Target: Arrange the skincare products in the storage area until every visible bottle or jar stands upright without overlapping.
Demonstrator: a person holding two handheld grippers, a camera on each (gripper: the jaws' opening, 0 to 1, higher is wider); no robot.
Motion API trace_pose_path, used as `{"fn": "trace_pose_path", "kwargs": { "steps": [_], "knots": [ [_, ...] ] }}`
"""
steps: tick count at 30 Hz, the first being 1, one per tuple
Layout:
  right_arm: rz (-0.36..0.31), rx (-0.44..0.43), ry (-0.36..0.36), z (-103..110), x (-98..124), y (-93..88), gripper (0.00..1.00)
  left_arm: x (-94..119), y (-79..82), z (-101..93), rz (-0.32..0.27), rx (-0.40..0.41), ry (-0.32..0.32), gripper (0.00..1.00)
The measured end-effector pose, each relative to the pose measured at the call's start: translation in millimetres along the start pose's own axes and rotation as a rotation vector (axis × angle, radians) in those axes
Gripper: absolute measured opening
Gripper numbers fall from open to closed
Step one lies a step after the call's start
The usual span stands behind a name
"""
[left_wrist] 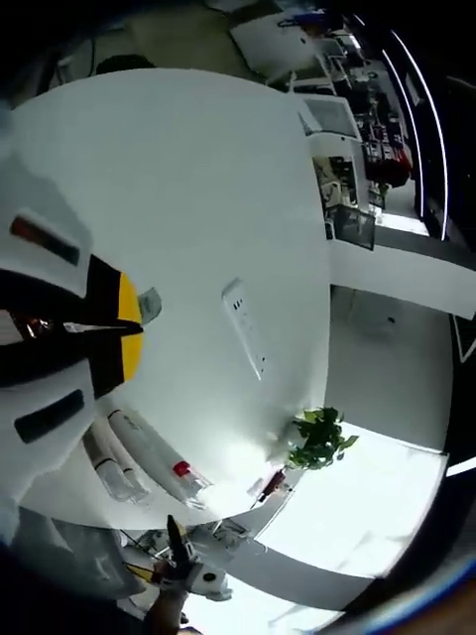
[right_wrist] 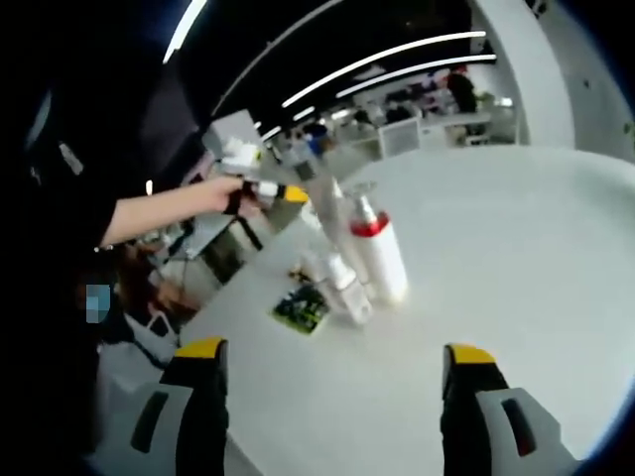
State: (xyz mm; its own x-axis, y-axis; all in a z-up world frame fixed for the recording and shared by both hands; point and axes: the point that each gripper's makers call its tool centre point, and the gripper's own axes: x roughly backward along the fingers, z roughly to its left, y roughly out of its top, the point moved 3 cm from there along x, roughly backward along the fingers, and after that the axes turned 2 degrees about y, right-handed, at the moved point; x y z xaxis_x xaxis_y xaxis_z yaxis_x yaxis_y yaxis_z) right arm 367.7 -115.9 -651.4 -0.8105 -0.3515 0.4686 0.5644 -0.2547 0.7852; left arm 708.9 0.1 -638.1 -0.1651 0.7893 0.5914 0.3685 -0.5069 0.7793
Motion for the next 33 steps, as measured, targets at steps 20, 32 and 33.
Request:
{"fn": "trace_pose_path", "kwargs": {
  "steps": [20, 32, 33],
  "knots": [
    [-0.046, 0.014, 0.114, 34.9, 5.8, 10.2, 0.88, 66.0, 31.0, -70.1, -0.062, -0.054, -0.096, 0.01],
    [-0.064, 0.018, 0.224, 69.1, 2.7, 15.4, 0.89, 113.9, 48.7, -116.8, -0.091, -0.119, -0.138, 0.01],
    [-0.064, 0.022, 0.227, 70.7, 4.0, 15.2, 0.89, 116.9, 46.6, -118.9, -0.085, -0.142, -0.128, 0.01]
  ]
}}
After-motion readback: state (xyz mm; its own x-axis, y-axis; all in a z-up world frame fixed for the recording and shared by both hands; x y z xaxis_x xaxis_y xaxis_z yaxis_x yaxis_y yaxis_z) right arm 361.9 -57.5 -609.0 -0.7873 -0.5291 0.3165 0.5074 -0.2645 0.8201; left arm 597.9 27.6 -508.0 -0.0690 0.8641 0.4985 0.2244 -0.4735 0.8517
